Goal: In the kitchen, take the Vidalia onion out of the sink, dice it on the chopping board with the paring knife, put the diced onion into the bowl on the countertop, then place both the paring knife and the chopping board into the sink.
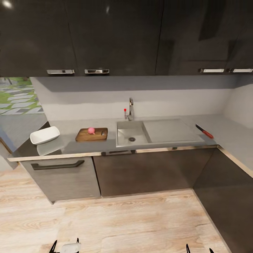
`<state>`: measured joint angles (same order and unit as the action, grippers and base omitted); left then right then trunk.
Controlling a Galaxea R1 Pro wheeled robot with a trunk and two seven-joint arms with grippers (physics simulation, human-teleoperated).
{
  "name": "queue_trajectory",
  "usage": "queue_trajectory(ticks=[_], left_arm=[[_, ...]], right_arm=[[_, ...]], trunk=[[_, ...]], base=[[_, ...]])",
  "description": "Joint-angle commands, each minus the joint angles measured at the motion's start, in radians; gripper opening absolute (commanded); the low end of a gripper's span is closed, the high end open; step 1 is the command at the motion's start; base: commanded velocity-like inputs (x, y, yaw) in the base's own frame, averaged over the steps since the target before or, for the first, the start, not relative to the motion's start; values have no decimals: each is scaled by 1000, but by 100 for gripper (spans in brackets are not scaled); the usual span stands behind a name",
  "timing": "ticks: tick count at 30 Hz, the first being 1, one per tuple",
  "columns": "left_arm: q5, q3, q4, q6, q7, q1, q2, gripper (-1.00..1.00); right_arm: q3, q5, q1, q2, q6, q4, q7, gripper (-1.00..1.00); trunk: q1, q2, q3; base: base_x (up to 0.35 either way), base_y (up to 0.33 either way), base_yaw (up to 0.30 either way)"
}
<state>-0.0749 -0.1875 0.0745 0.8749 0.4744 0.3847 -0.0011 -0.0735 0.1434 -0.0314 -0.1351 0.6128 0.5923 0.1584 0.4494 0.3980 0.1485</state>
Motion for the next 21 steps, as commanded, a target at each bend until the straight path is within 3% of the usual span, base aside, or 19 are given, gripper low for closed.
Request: queue_trajectory(ticks=[1, 21], left_arm=[[-8, -4, 4, 3, 10, 2, 0, 100], [-8, -4, 4, 1, 10, 2, 0, 100]], right_arm=[[-8, 10, -1, -1, 4, 0, 4, 100], [-8, 10, -1, -1, 4, 0, 4, 100]], trunk=[[1, 2, 0], [1, 2, -31]], base=[[0, 0, 0], [0, 0, 0]])
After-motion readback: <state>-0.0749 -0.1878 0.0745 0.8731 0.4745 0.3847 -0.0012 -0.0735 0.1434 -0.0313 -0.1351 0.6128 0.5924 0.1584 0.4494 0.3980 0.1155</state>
